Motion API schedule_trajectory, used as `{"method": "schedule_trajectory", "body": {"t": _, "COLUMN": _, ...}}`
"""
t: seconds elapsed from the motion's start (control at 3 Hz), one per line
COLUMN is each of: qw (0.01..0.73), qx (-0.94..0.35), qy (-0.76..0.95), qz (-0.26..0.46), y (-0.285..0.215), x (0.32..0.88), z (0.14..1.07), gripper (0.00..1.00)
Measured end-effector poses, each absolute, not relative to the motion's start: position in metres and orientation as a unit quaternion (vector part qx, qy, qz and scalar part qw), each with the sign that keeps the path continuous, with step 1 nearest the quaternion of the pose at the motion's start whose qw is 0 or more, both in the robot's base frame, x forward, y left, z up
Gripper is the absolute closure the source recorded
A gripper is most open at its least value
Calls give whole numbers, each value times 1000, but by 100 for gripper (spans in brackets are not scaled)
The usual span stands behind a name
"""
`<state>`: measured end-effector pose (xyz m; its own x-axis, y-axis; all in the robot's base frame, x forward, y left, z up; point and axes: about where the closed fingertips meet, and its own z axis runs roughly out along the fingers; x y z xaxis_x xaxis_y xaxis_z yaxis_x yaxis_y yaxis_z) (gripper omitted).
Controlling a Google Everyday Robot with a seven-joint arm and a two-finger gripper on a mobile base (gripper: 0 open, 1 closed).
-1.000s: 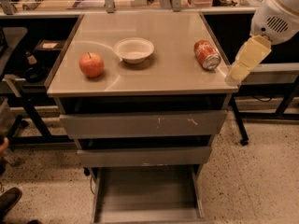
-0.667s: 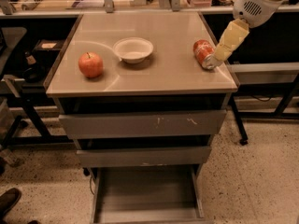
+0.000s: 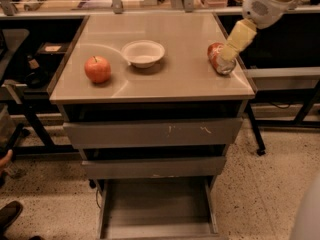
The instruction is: Place coke can into bottom drawer
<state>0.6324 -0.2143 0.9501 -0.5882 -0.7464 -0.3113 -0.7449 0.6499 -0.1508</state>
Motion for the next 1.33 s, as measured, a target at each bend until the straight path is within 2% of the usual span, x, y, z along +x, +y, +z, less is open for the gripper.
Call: {"method": "schedule_trajectory", "body": {"t": 1.33, "qw": 173, "qx": -334, "qy": 927, "qz": 4, "y": -219, "x": 697, "z": 918, "gripper": 0}}
